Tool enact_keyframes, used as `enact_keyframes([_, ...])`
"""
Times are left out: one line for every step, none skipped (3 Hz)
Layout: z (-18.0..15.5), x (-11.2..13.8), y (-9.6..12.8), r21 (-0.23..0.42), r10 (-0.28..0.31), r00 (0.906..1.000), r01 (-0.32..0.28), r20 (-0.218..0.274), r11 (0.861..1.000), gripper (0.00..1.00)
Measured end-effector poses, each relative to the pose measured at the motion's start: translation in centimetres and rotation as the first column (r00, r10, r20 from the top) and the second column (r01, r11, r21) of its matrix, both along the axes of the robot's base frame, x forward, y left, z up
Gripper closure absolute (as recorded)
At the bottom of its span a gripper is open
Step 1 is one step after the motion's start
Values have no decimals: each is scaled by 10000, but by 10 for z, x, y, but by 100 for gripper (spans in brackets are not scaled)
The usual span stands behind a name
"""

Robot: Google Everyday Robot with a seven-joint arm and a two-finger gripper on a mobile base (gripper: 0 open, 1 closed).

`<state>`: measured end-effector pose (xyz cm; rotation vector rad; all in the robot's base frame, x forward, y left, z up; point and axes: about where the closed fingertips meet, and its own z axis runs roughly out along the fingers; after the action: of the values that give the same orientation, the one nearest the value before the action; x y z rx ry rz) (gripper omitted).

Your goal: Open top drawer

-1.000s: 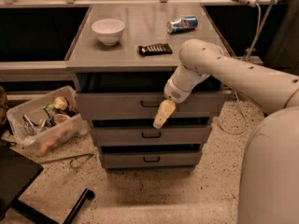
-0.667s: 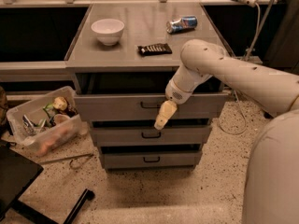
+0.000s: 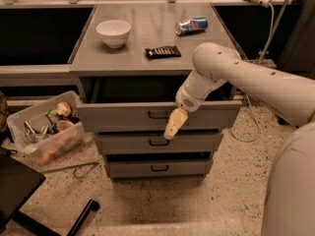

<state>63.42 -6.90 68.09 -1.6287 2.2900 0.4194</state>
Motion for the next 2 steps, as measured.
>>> enact_keyframes([1, 0, 0, 2, -2, 10000, 2, -1, 10000, 0])
enact_keyframes([4, -27, -4, 34, -200, 9993, 201, -312, 9998, 0])
